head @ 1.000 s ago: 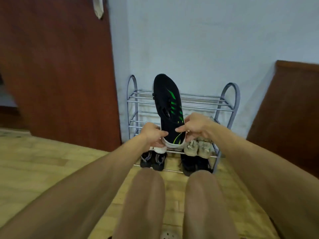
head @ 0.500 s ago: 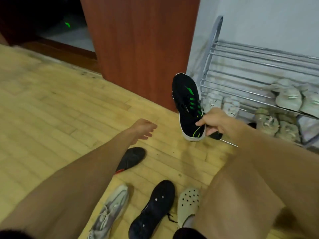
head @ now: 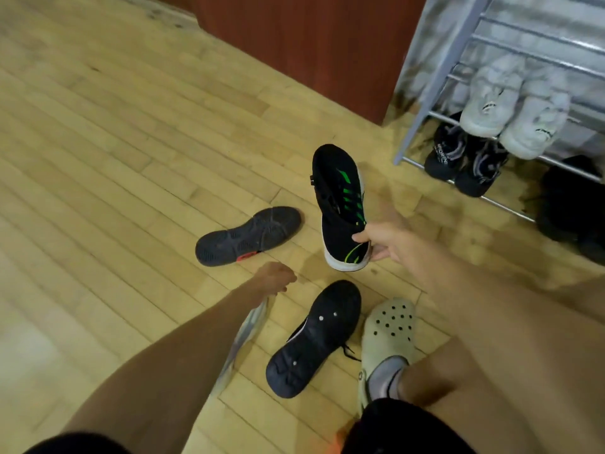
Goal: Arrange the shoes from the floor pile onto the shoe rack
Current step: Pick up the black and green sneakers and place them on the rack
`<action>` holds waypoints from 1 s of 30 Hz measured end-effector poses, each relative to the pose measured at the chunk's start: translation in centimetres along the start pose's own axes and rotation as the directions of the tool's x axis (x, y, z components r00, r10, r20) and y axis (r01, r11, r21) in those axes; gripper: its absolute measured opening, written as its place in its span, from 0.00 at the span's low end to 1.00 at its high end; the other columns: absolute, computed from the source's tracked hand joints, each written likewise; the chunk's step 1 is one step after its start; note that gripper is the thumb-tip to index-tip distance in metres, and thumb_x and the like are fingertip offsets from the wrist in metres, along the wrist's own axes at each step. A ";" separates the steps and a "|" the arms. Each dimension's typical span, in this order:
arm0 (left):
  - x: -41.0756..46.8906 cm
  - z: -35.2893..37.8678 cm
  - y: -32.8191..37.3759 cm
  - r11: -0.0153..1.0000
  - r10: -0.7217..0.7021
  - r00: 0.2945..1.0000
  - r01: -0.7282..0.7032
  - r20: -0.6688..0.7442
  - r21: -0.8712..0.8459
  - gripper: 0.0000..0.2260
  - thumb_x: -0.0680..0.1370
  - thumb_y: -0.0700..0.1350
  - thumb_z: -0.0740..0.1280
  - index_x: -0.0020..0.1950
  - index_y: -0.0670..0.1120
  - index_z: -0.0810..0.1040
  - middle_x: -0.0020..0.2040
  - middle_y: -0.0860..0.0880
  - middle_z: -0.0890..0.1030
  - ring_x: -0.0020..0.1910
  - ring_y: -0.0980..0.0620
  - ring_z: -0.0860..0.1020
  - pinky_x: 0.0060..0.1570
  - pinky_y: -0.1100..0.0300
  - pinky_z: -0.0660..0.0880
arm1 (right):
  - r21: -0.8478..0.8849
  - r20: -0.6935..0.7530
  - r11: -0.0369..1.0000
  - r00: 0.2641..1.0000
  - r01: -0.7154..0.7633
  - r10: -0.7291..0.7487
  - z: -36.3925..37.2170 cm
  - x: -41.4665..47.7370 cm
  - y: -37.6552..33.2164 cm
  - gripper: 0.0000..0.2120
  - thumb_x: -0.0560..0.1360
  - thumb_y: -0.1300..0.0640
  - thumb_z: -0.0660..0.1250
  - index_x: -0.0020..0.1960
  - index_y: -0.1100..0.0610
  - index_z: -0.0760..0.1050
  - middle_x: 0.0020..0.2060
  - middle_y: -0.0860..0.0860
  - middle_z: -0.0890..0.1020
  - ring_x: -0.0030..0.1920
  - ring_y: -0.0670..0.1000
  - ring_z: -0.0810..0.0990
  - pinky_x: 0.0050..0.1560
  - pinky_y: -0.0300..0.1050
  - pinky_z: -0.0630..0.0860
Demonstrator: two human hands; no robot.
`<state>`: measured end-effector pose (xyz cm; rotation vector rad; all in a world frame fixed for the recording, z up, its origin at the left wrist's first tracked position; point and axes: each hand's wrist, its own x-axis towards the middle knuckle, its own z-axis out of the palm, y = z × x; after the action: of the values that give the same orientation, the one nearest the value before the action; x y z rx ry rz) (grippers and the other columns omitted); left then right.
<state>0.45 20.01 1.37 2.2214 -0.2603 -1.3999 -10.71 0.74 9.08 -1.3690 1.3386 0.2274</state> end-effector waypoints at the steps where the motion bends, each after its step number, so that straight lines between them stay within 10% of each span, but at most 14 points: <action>1: 0.3 1.0 -0.7 0.998 -0.005 0.999 0.003 0.035 0.059 0.13 0.77 0.44 0.66 0.59 0.41 0.78 0.54 0.44 0.77 0.50 0.48 0.77 0.44 0.59 0.73 | -0.034 -0.040 0.999 0.999 0.003 -0.004 0.0 0.5 1.1 0.14 0.71 0.65 0.73 0.55 0.60 0.75 0.55 0.56 0.82 0.54 0.60 0.82 0.52 0.53 0.80; 6: 0.9 6.4 -4.3 0.907 -0.040 0.983 -0.039 0.177 0.419 0.22 0.76 0.47 0.66 0.69 0.42 0.69 0.70 0.44 0.70 0.68 0.45 0.70 0.64 0.55 0.68 | -0.132 -0.165 0.991 0.986 -0.020 -0.002 -0.6 0.8 4.8 0.09 0.68 0.59 0.76 0.40 0.59 0.76 0.43 0.57 0.84 0.43 0.58 0.85 0.49 0.52 0.83; 30: -2.3 4.7 -1.1 0.701 0.426 0.872 -0.151 -0.240 0.697 0.13 0.73 0.45 0.69 0.56 0.44 0.73 0.49 0.45 0.78 0.46 0.45 0.77 0.44 0.53 0.77 | 0.326 -0.268 0.945 0.962 0.039 0.052 -2.3 -3.6 7.1 0.11 0.66 0.63 0.77 0.35 0.57 0.75 0.46 0.58 0.84 0.45 0.59 0.84 0.34 0.45 0.79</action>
<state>-4.88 20.47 1.03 2.7839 -1.0703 -0.7063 -18.64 3.05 8.67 -1.1387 1.5305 -0.1844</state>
